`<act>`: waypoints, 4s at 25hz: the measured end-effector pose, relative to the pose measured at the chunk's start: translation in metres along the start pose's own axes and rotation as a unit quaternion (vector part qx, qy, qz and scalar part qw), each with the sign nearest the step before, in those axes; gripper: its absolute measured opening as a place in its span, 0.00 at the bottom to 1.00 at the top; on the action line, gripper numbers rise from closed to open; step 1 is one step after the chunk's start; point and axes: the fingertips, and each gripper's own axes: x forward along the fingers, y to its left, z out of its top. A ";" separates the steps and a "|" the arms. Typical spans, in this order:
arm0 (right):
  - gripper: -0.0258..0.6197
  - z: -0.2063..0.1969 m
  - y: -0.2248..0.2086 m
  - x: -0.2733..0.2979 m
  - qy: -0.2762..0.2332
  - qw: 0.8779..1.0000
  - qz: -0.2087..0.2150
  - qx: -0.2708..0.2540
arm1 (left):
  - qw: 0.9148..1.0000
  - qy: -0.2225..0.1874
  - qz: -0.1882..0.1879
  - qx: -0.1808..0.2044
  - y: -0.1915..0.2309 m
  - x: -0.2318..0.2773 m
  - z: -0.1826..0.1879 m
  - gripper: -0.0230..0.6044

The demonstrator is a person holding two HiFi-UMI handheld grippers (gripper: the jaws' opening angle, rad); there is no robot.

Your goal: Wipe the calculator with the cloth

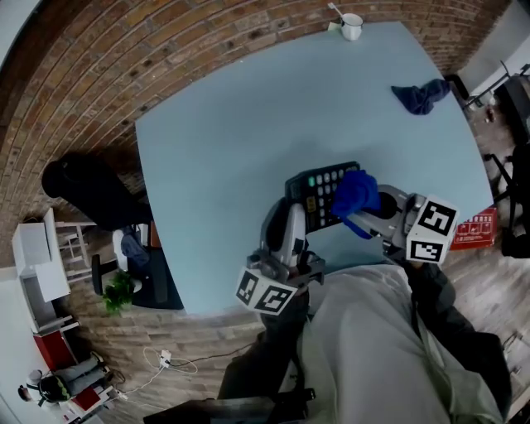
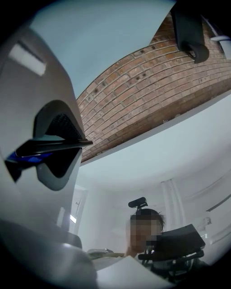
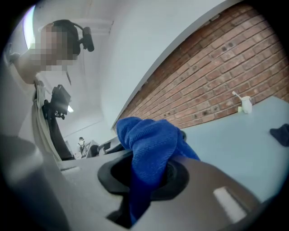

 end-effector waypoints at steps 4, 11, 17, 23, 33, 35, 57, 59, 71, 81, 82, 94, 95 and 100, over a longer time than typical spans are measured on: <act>0.14 0.002 -0.011 -0.002 -0.018 0.999 -0.017 0.033 | 1.000 -0.002 0.005 0.006 0.002 0.001 0.002 0.10; 0.14 -0.040 0.041 0.042 0.064 0.993 0.092 0.025 | 0.999 0.041 0.007 0.007 0.010 0.003 -0.024 0.10; 0.14 -0.089 -0.038 0.020 0.067 0.996 -0.015 0.064 | 0.986 0.164 -0.009 -0.016 0.067 0.013 -0.071 0.10; 0.14 -0.128 -0.057 0.026 0.106 0.987 -0.005 0.119 | 0.949 0.307 -0.055 -0.042 0.119 0.028 -0.109 0.10; 0.15 -0.139 -0.089 0.066 0.174 0.979 0.013 0.102 | 0.865 0.489 -0.099 -0.047 0.158 0.037 -0.181 0.10; 0.15 -0.147 -0.095 0.071 0.208 0.975 -0.001 0.079 | 0.856 0.503 -0.111 -0.031 0.158 0.041 -0.185 0.10; 0.38 -0.109 -0.132 0.037 0.195 0.976 -0.098 -0.026 | 0.958 0.258 0.041 0.117 0.182 0.018 -0.054 0.53; 0.38 -0.114 -0.143 0.028 0.226 0.962 -0.143 -0.060 | 0.965 0.236 0.072 0.093 0.177 -0.013 -0.051 0.50; 0.38 0.008 -0.107 -0.020 0.051 0.911 -0.272 -0.305 | 0.983 0.139 0.096 0.073 0.106 -0.060 -0.028 0.38; 0.15 -0.073 -0.055 -0.011 -0.032 0.991 -0.124 0.039 | 0.985 0.125 0.105 0.050 0.082 -0.067 -0.054 0.04; 0.12 -0.077 -0.053 -0.010 -0.027 0.991 -0.128 0.032 | 0.985 0.131 0.106 0.045 0.082 -0.069 -0.059 0.04; 0.07 -0.093 -0.056 -0.010 -0.024 0.985 -0.157 0.074 | 0.985 0.121 0.120 -0.027 0.095 -0.081 -0.071 0.04; 0.07 -0.095 -0.056 -0.009 -0.021 0.984 -0.159 0.072 | 0.986 0.119 0.117 -0.028 0.097 -0.083 -0.072 0.04; 0.05 -0.102 -0.053 -0.005 -0.010 0.985 -0.154 0.074 | 0.986 0.108 0.122 -0.041 0.100 -0.087 -0.069 0.04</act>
